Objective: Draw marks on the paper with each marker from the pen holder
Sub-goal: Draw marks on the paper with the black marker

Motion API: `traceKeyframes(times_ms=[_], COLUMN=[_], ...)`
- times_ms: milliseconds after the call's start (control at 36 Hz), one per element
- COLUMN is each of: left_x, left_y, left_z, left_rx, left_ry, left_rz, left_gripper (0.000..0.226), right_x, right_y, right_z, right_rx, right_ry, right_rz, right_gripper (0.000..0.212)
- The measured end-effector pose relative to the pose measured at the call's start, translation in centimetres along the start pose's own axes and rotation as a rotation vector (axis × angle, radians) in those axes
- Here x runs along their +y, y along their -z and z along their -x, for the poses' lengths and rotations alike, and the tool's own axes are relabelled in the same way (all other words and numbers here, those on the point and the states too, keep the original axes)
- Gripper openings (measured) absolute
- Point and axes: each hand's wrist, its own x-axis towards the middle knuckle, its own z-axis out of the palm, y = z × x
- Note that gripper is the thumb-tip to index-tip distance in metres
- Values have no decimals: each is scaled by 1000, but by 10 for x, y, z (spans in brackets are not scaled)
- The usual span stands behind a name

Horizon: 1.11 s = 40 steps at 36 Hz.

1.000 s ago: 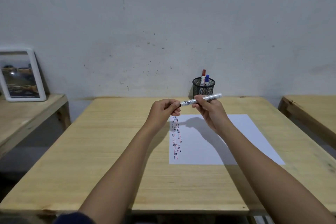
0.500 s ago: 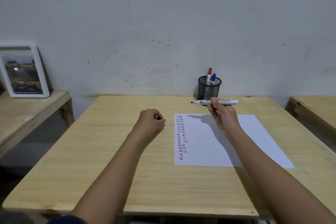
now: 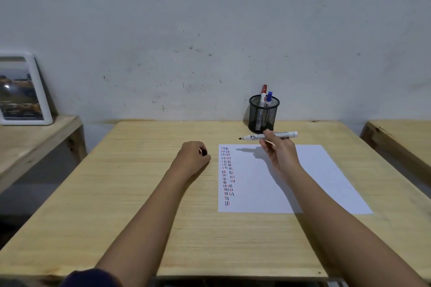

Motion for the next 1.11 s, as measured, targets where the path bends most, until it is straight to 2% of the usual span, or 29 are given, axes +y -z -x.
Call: traceKeyframes(times_ms=[111,194,250,333,417,472,639,722,778,944,1111], left_x=[2,3,7,11,8,8,8,5,2,5,7], left_y=[1,1,2,1,-4,-4,-1,-3,-5,-6,-5], left_z=[2,7,16,36,58,73,96,99,97,100,102], left_rx=[0,11,79,168,23,-108,-285,-317,-324,-319,-302], left_ry=[17,26,27,-7,-103,-131,-295,-323,-315,-325,-314], left_rz=[12,23,32,113,144,208,129,-79,-176,-208,-207], left_gripper=[21,44,55,52,39,49,57,78,83,81,81], right_x=[-2,-5,-5,-3,4,10,28,30,30,38,42], right_y=[-1,-2,-3,-2,-4,-6,-12,-14,-16,-17,-20], right_z=[3,8,13,23,35,44,69,76,79,90,92], right_rx=[-24,-76,-114,-140,-150,-158,-214,-239,-207,-116,-138], right_ry=[1,12,32,90,106,89,-29,33,67,79,141], right_rz=[-57,-63,-41,99,261,281,104,253,335,478,623], right_gripper=[12,12,6,11,15,15,10,19,26,38,37])
